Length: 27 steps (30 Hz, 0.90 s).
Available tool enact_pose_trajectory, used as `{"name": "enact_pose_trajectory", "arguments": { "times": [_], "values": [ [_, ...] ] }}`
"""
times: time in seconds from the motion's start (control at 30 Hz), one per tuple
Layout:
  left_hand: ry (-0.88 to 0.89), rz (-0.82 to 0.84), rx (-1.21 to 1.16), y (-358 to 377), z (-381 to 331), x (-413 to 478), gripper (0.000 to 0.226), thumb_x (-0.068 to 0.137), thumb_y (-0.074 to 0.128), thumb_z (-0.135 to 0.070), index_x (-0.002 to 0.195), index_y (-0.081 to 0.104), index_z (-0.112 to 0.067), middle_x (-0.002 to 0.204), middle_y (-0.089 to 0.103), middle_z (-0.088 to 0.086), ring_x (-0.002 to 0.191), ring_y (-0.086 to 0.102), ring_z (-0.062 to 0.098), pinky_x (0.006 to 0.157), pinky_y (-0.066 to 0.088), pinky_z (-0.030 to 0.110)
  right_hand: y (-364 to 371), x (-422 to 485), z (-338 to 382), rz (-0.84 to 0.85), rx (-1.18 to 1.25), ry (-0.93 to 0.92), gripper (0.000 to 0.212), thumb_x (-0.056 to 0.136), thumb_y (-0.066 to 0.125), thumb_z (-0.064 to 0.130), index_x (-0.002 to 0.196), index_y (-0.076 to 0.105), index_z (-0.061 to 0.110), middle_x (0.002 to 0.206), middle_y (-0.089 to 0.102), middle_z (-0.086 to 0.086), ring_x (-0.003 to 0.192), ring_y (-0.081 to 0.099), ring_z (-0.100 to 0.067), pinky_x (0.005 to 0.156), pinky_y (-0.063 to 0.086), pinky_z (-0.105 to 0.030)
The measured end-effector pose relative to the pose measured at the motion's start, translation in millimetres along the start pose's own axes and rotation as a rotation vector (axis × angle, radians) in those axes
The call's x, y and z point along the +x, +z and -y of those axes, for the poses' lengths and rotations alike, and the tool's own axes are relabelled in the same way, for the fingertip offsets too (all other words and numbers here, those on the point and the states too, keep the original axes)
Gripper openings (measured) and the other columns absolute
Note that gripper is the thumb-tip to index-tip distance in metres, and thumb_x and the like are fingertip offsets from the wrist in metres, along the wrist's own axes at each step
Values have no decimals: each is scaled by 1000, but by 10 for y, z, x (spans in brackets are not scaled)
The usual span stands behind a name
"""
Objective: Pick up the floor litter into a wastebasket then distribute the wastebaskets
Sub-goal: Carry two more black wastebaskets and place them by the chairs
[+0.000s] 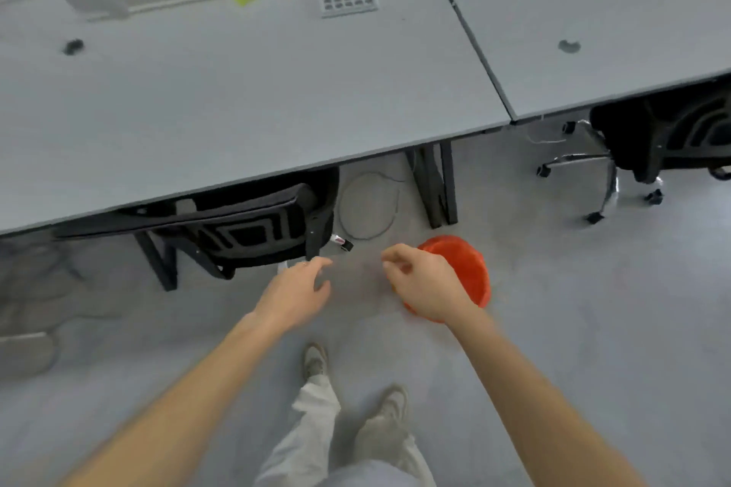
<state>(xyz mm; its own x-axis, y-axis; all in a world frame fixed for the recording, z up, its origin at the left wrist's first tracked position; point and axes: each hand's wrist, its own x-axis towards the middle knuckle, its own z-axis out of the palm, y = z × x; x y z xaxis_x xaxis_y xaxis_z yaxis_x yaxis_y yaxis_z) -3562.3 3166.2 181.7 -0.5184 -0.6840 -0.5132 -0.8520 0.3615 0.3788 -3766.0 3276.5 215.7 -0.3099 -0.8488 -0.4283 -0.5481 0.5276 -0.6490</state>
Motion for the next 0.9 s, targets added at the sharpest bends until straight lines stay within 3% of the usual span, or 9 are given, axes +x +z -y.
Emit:
{"name": "enact_pose_trajectory", "arguments": {
  "times": [0.17,0.33,0.4,0.53,0.6,0.73,0.9],
  "values": [
    [-327,-253,-144,-568,1147,-1272,37,95,50,-31,132,53,-26,123,64,-1,111,59,23,87,48,34,285,-281,1268,141,-201,-330,29,99,48,36,122,64,37,115,69,13,108,62,-17,88,50,-33],
    [-580,-559,-230,-889,2042,-2556,36,92,56,-28,128,59,-24,119,67,5,113,60,30,92,48,39,720,-554,2325,195,-306,-598,31,98,48,35,123,66,35,110,69,14,84,63,-12,79,55,-36],
    [-705,-658,-256,-941,2405,-3159,36,93,56,-30,128,58,-28,123,67,2,115,60,30,93,48,39,1047,-700,2756,212,-371,-709,30,98,48,35,121,67,34,107,69,11,83,62,-10,76,56,-39],
    [-837,-746,-299,-941,2980,-4027,35,93,55,-32,128,59,-29,124,66,-1,116,59,29,93,47,38,1670,-958,3379,248,-492,-873,28,99,45,34,116,67,32,99,70,7,94,64,-19,72,56,-42],
    [-889,-784,-327,-917,3319,-4536,34,93,54,-33,126,59,-29,123,66,-2,117,58,27,94,47,37,2114,-1174,3765,277,-530,-935,30,99,45,35,119,66,31,105,70,7,98,64,-22,76,56,-41],
    [-973,-842,-355,-888,3935,-5300,33,94,51,-37,125,59,-32,122,64,-6,115,58,23,91,47,35,2968,-1509,4385,288,-576,-1039,27,93,42,38,108,62,29,97,70,4,105,59,-28,79,55,-45],
    [-1035,-866,-379,-876,4541,-5940,33,95,48,-38,127,57,-33,121,63,-8,106,60,20,87,49,35,3803,-1804,5019,324,-645,-1152,28,98,45,35,119,62,27,102,67,0,112,54,-33,84,52,-45]
  ]
}}
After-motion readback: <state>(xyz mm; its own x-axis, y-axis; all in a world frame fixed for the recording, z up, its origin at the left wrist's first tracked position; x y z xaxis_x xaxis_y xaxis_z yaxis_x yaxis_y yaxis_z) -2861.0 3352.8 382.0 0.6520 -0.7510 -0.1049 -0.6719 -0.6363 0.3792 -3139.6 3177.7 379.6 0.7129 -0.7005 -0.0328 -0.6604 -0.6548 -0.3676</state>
